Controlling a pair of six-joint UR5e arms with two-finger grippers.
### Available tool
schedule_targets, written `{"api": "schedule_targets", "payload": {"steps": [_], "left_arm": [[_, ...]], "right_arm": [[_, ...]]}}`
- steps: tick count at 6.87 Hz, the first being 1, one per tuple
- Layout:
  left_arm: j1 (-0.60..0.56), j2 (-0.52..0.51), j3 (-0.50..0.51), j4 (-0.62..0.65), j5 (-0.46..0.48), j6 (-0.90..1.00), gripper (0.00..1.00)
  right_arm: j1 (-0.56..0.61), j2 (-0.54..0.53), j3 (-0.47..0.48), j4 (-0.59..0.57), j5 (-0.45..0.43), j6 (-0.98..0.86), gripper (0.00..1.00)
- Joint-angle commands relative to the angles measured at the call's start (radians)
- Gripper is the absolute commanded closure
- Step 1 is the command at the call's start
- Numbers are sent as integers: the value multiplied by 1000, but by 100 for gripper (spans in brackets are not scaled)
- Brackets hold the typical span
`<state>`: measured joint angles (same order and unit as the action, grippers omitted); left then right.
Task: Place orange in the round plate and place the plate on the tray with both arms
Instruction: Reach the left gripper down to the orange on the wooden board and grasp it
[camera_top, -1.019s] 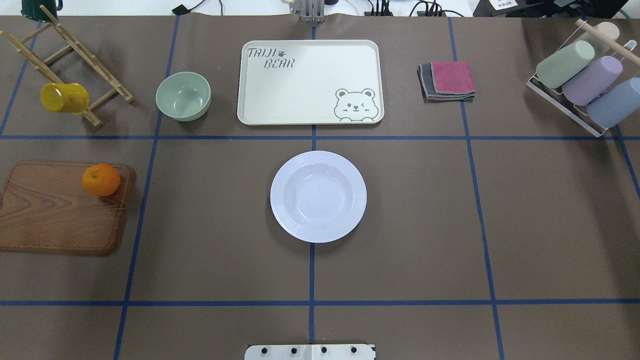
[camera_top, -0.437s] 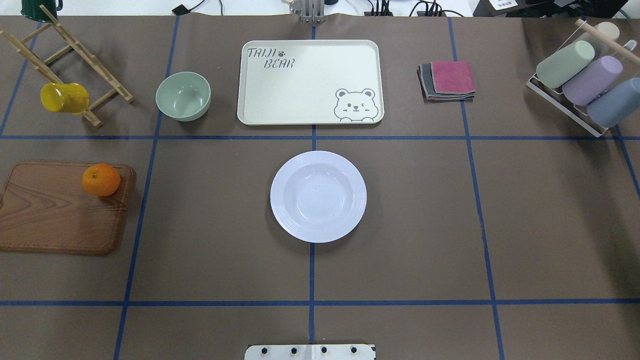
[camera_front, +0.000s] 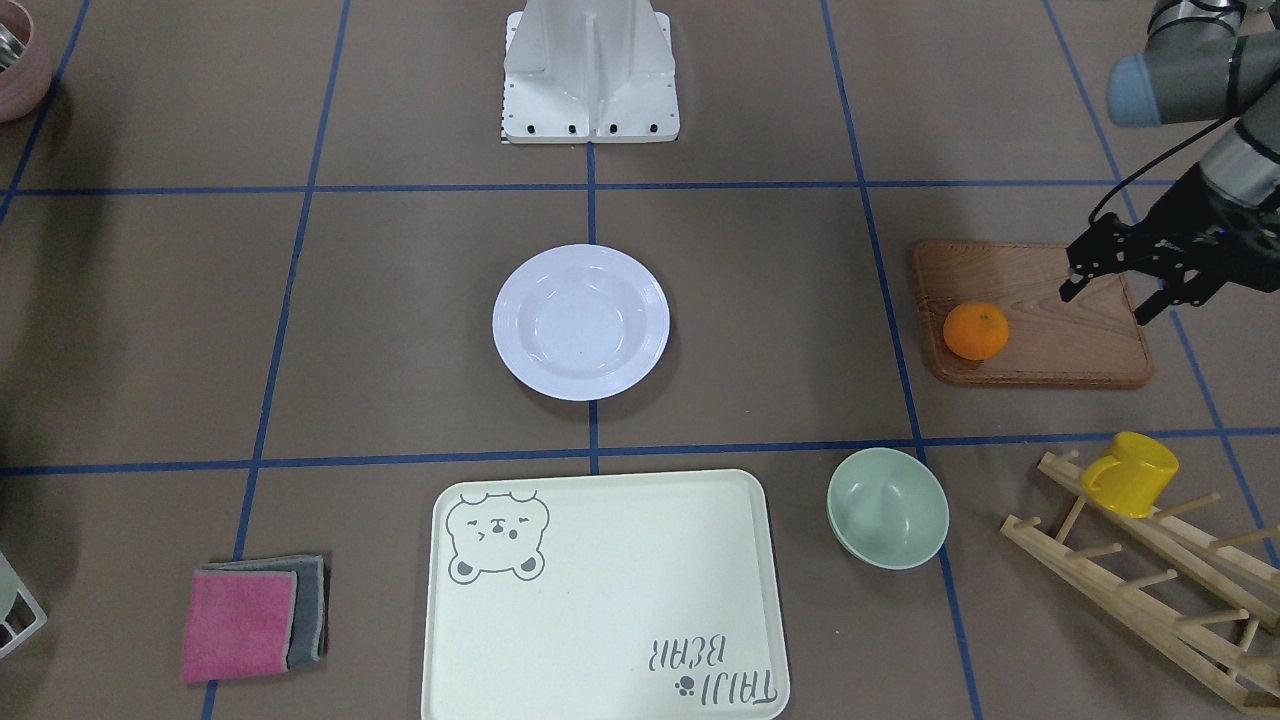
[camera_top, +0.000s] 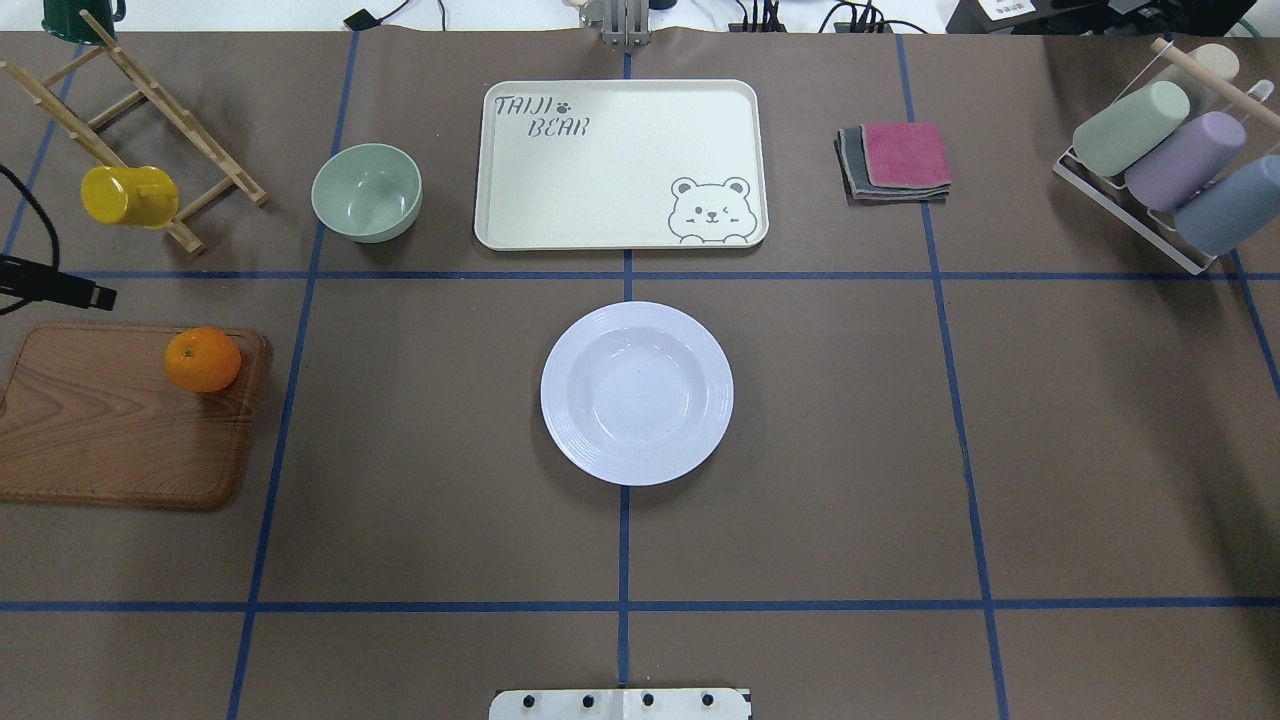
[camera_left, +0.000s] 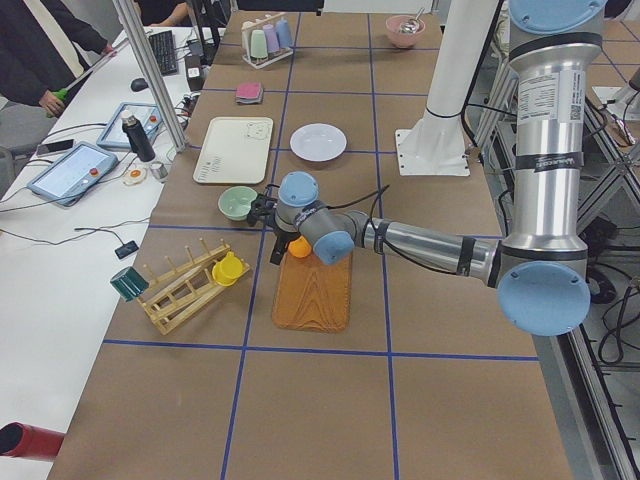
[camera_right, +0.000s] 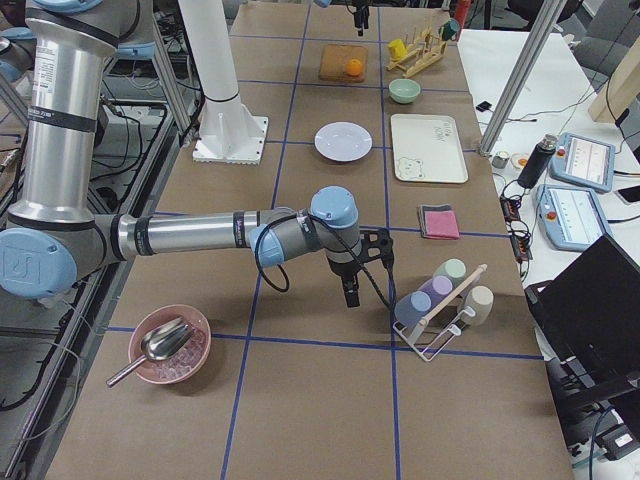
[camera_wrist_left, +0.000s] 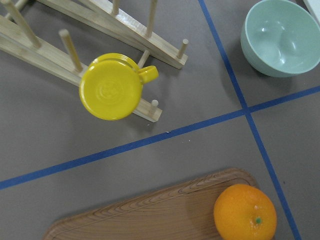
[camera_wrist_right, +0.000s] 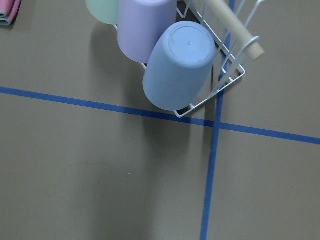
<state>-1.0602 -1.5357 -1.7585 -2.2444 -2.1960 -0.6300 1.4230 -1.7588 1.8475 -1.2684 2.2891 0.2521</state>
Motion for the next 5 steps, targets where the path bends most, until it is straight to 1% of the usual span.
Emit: {"api": "schedule_targets", "payload": {"steps": [1,2,3,5], "left_arm": [[118,-21,7,-11,85,-86,2],[181,-23,5,-11,149,-143,2],[224,-33,16,-8,206,-155,2],[256,-35,45,-9,235,-154,2]], "right_arm": [[-3,-4,-1,15,-6,6,0],[-3,-10,-1,23,-6,6,0],[-3,-13,-1,30,-8,6,0],[-3,-16,-1,31,-8,4,0]]}}
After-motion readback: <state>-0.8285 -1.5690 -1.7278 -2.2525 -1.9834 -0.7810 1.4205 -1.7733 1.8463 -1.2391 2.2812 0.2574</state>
